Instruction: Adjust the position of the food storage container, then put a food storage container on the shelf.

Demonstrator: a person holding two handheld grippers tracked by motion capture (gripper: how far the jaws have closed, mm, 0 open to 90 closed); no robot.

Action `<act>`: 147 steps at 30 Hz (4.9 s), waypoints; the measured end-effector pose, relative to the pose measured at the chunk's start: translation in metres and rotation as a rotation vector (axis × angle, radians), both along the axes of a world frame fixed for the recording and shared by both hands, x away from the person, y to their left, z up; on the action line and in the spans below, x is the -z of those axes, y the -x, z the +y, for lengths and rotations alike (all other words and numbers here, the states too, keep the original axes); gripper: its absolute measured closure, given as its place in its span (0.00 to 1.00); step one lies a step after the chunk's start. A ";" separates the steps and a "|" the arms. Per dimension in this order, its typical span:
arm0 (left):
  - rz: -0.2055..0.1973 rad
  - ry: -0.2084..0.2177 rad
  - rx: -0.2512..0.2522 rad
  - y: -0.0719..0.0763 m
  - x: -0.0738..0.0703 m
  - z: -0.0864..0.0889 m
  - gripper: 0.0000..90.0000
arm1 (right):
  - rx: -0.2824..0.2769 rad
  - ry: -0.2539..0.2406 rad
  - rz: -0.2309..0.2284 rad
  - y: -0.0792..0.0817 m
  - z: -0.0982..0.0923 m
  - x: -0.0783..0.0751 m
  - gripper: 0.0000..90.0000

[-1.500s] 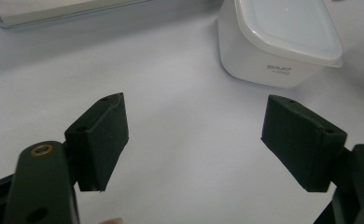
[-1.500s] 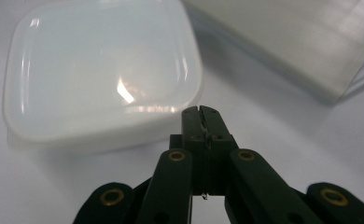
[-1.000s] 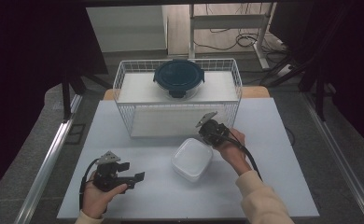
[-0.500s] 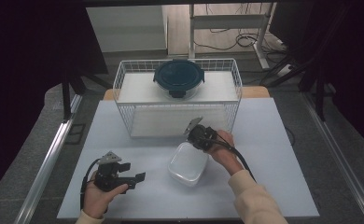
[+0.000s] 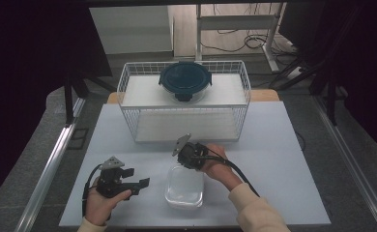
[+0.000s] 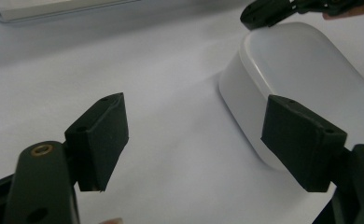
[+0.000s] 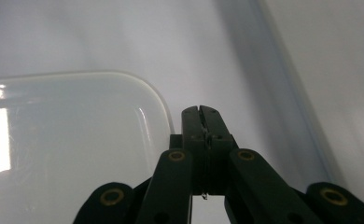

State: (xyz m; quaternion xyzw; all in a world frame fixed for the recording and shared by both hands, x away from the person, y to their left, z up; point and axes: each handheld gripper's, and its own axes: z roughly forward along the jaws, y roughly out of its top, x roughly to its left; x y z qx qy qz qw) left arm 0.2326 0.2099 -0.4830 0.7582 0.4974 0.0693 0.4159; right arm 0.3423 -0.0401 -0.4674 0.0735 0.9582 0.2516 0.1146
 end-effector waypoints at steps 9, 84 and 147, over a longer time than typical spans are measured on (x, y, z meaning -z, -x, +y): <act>-0.003 0.001 -0.006 0.000 0.000 0.003 0.25 | 0.042 -0.087 -0.037 0.011 -0.015 -0.023 0.99; 0.234 0.314 0.060 -0.017 0.020 -0.030 0.32 | 0.671 -0.598 0.559 0.074 -0.112 0.024 0.36; 0.092 0.310 0.087 0.014 -0.028 -0.042 0.87 | 0.580 -0.702 0.428 0.100 -0.117 -0.022 0.88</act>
